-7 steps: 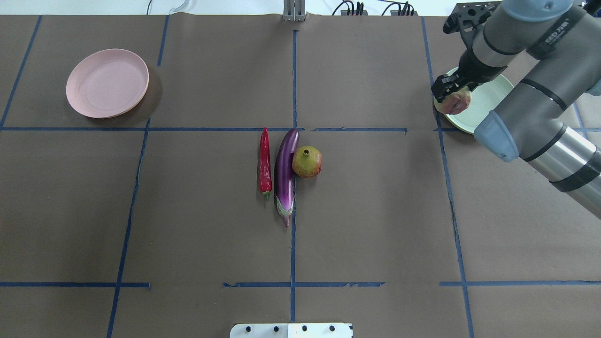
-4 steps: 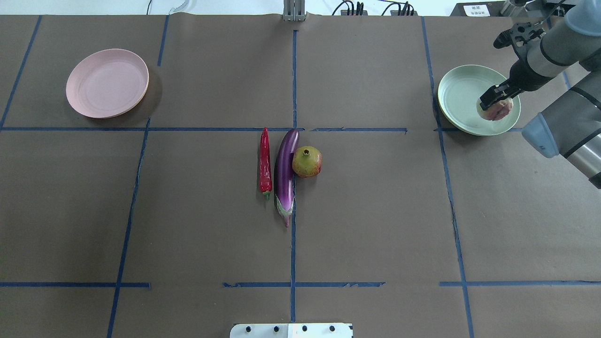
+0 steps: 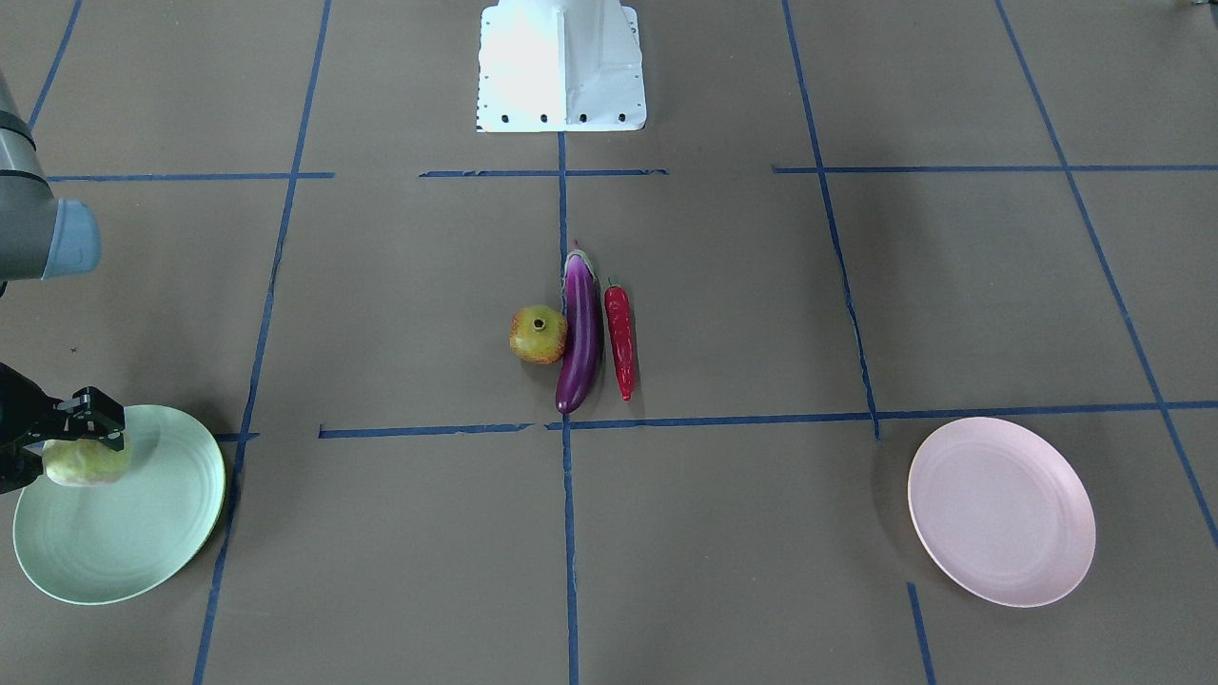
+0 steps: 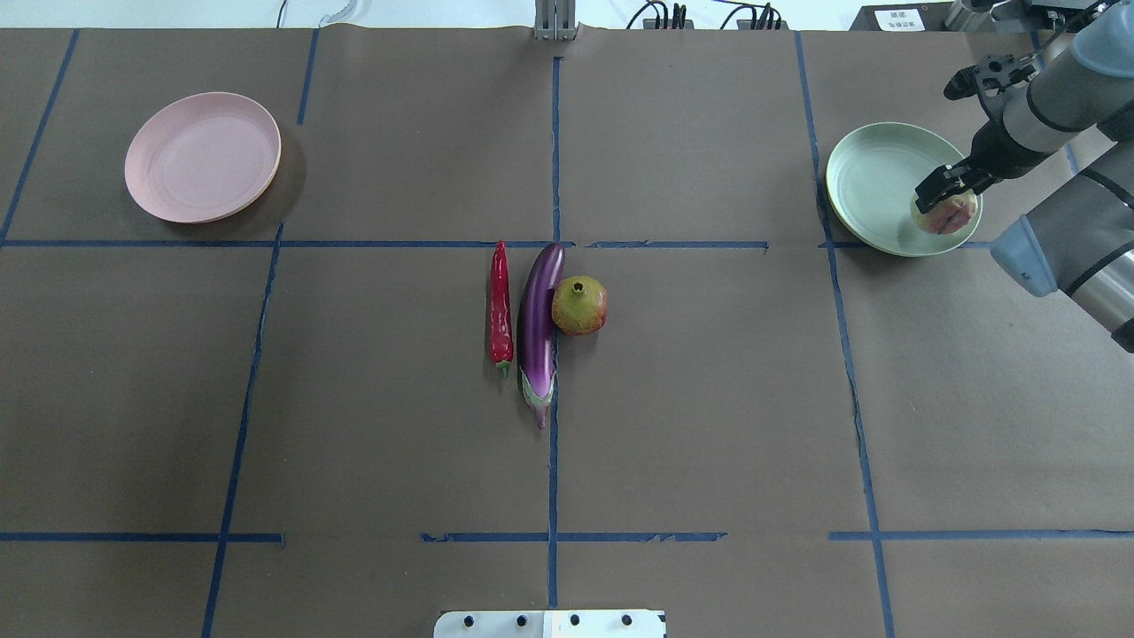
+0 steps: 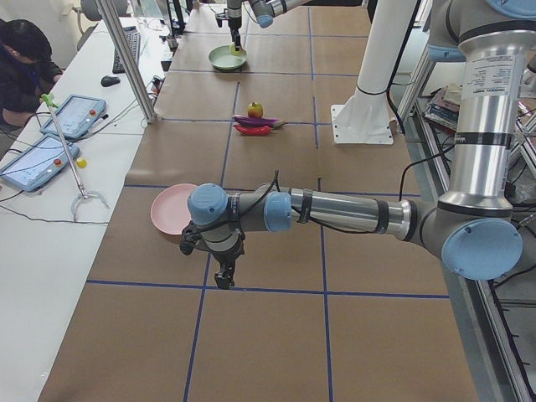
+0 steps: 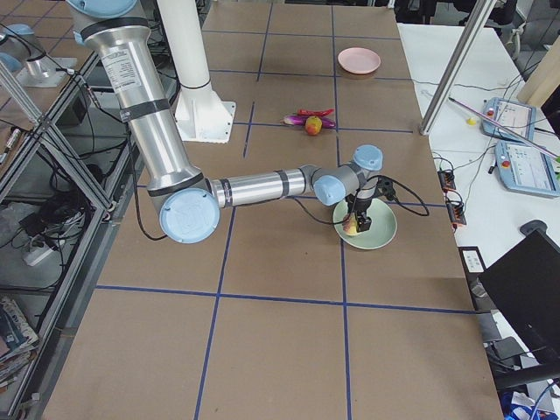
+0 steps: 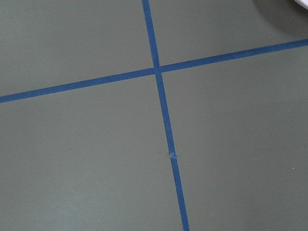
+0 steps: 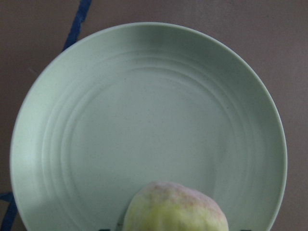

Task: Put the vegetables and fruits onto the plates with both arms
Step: 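Open the right gripper to release the peach on the green plate, then move the right gripper to the pomegranate and grasp it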

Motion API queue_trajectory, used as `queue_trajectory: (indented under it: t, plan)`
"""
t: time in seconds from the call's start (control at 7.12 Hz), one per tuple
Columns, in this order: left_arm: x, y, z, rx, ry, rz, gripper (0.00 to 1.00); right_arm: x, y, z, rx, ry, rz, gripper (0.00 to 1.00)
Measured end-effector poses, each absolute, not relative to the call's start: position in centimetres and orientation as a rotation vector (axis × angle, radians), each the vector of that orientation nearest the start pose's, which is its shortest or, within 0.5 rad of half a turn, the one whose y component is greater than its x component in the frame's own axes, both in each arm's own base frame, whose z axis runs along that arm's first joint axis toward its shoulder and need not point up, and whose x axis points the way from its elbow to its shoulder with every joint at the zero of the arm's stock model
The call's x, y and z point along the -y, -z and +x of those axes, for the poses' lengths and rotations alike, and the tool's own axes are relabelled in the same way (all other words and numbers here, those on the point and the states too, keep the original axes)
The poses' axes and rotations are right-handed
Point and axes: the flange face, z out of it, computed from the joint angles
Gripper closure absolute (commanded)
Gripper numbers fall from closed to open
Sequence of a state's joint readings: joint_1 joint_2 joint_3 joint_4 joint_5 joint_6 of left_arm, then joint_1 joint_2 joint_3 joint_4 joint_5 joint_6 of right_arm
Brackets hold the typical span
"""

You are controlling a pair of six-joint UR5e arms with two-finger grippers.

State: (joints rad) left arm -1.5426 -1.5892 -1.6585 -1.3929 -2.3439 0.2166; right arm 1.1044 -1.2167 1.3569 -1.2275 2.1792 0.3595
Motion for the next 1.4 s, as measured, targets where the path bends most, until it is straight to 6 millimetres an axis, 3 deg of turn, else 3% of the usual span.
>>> queue_trajectory:
  t: [0.28, 0.42, 0.56, 0.84, 1.26, 1.4]
  plan:
    - [49.4, -62.2, -5.0, -0.777, -0.206, 0.009, 0.00, 63.4, -49.5, -23.8, 0.791, 0.196, 0.195, 0.00]
    - [49.4, -62.2, -5.0, -0.777, -0.207, 0.010, 0.00, 63.3, -46.8, -24.5, 0.820, 0.168, 0.201, 0.00]
    - [49.4, -62.2, -5.0, -0.777, -0.207, 0.011, 0.00, 62.6, -43.0, -26.6, 0.857, 0.135, 0.202, 0.00]
    - [49.4, -62.1, -5.0, -0.777, -0.208, 0.010, 0.00, 60.3, -33.7, -34.8, 0.930, 0.063, 0.197, 0.00]
    - [49.4, -62.2, -4.9, -0.777, -0.209, 0.011, 0.00, 52.9, -21.0, -50.5, 0.889, -0.058, 0.195, 0.00]
    - [49.4, -62.2, -4.8, -0.777, -0.212, 0.008, 0.00, 50.0, -18.3, -54.3, 0.856, -0.090, 0.204, 0.00]
